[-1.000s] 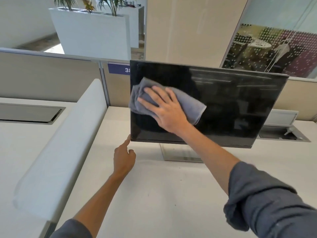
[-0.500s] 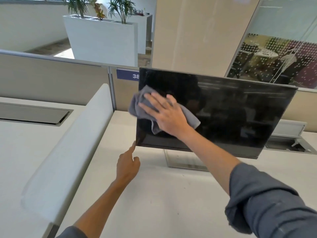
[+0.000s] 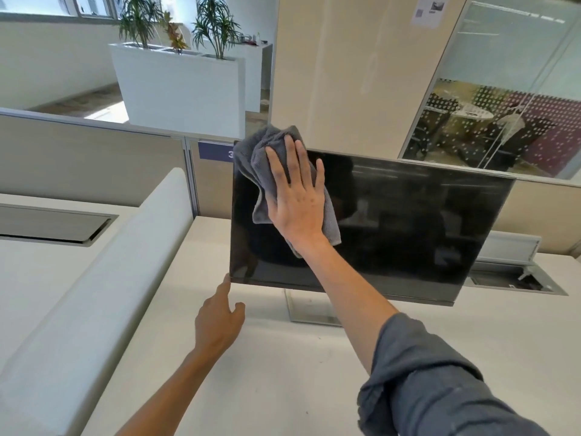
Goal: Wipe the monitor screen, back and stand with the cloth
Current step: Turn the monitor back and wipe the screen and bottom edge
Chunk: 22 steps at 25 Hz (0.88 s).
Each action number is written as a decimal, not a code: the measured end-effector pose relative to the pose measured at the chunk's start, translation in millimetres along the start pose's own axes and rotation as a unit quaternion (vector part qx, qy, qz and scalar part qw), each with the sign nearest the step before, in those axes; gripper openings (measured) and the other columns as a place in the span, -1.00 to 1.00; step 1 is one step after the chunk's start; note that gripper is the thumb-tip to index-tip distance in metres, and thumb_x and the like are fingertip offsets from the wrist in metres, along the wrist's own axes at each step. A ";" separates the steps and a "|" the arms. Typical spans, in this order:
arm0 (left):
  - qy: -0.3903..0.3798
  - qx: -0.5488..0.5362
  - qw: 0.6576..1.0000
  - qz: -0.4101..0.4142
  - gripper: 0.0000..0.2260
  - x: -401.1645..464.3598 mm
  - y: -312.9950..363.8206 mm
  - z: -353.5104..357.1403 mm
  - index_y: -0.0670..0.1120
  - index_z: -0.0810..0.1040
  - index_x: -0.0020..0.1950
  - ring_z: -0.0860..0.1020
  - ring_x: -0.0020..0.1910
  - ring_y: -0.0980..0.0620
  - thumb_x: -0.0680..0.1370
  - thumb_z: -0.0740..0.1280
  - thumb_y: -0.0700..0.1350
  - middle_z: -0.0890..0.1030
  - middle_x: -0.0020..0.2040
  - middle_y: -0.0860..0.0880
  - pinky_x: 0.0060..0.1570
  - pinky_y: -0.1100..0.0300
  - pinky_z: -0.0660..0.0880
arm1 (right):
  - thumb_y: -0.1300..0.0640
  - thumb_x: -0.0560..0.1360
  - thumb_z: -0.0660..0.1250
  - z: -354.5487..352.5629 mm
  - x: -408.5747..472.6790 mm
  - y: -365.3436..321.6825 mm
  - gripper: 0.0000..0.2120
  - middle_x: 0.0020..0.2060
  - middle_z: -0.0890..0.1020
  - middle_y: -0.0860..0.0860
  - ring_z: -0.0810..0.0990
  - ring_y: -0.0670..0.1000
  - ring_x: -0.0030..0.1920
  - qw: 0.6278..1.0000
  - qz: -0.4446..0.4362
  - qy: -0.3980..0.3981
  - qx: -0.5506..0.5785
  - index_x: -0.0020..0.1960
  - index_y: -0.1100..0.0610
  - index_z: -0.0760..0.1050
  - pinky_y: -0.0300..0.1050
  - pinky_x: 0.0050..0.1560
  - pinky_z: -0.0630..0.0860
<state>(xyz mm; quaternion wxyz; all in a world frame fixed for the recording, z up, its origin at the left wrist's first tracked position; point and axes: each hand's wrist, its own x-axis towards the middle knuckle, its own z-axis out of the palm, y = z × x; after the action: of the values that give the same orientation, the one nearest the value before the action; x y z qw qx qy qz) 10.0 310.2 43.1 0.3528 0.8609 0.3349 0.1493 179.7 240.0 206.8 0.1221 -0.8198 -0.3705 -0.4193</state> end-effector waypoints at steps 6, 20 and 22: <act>0.043 0.043 0.998 0.026 -0.23 -2.9 18.8 14.6 -0.10 -0.08 0.57 0.10 0.54 -0.09 0.54 0.34 -0.03 0.02 0.59 -0.07 0.44 -0.01 0.19 | -0.09 0.61 0.08 -21.6 -42.4 100.2 -0.45 0.53 0.14 0.18 0.04 0.15 0.55 0.995 0.074 0.030 -0.054 0.55 0.06 0.13 0.23 0.49 0.03; 0.248 0.126 0.938 0.208 -0.24 34.8 130.1 -32.7 -0.12 -0.12 0.57 -0.10 0.56 -0.13 0.50 0.22 -0.01 -0.11 0.59 -0.13 0.50 -0.11 -0.08 | 0.05 0.58 0.18 -57.8 -106.0 230.3 -0.44 0.52 0.19 0.15 0.19 0.18 0.49 0.967 0.239 0.089 0.013 0.52 0.08 0.09 0.13 0.44 0.21; 0.272 0.148 0.916 0.256 -0.28 42.5 164.1 -44.0 -0.13 -0.11 0.58 -0.14 0.56 -0.11 0.53 0.17 0.04 -0.11 0.59 -0.15 0.51 -0.11 -0.13 | 0.02 0.56 0.21 -57.5 -85.7 193.4 -0.44 0.50 0.24 0.15 0.25 0.18 0.46 0.987 0.135 0.083 0.027 0.52 0.10 0.16 0.11 0.38 0.25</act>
<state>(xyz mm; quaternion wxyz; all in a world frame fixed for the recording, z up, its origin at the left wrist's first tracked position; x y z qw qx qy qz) 96.7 275.0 191.2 0.0661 0.8859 0.2039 0.4114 250.7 32.8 197.0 0.2299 -0.8210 -0.2558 -0.4557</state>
